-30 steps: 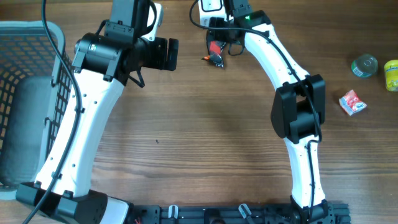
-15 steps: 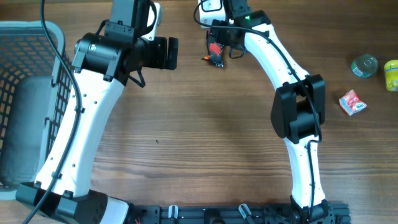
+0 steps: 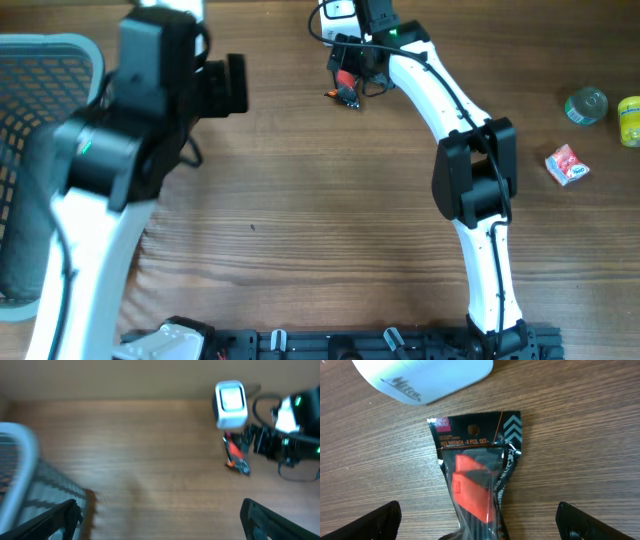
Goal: Scan the item barcode
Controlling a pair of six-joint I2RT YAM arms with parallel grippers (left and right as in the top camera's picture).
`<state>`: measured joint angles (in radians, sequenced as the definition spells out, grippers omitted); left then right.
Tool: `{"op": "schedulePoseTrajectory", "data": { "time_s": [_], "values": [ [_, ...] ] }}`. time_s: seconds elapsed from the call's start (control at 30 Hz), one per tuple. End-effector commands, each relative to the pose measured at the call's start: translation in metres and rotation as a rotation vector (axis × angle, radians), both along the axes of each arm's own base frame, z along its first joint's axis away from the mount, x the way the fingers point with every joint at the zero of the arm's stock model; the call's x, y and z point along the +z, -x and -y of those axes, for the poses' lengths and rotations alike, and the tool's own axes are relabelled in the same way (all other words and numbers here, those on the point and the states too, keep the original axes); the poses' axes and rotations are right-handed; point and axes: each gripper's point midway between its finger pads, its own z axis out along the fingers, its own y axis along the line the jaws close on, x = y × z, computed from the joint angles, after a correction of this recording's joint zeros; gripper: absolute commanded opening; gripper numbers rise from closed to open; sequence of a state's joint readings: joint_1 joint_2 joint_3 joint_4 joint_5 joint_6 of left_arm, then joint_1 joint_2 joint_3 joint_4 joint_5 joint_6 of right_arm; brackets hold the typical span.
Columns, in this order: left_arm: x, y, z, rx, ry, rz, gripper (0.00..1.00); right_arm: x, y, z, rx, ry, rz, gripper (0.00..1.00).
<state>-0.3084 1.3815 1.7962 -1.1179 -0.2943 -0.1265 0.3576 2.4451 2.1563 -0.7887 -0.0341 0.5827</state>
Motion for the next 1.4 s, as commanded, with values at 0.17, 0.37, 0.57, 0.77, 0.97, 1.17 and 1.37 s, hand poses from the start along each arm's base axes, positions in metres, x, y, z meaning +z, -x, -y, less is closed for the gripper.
{"op": "schedulePoseTrajectory", "data": {
  "time_s": [0.17, 0.37, 0.57, 0.77, 0.97, 1.17, 1.37],
  "values": [
    [0.052, 0.058, -0.04, 0.11, -0.014, 0.154, 1.0, -0.042, 0.002, -0.006, 0.0, 0.047, -0.034, 0.99],
    [0.052, 0.088, -0.063, 0.223, -0.01, 0.148, 1.0, -0.065, 0.008, -0.003, -0.02, 0.059, -0.083, 1.0],
    [0.051, 0.1, -0.067, 0.223, -0.015, 0.138, 1.0, -0.081, 0.007, -0.003, -0.02, 0.061, -0.09, 0.99],
    [0.05, 0.102, -0.072, 0.244, -0.036, 0.134, 1.0, -0.093, 0.006, 0.001, 0.032, 0.138, -0.071, 0.99],
    [0.05, 0.102, -0.072, 0.245, -0.037, 0.132, 1.0, -0.097, 0.02, 0.02, 0.168, 0.305, -0.11, 1.0],
    [0.049, 0.102, -0.072, 0.245, -0.038, 0.13, 1.0, -0.026, 0.021, 0.025, 0.144, 0.303, -0.05, 1.0],
    [0.046, 0.104, -0.073, 0.256, -0.028, 0.12, 1.0, 0.102, 0.013, 0.023, 0.14, 0.247, 0.185, 1.0]
  ]
}}
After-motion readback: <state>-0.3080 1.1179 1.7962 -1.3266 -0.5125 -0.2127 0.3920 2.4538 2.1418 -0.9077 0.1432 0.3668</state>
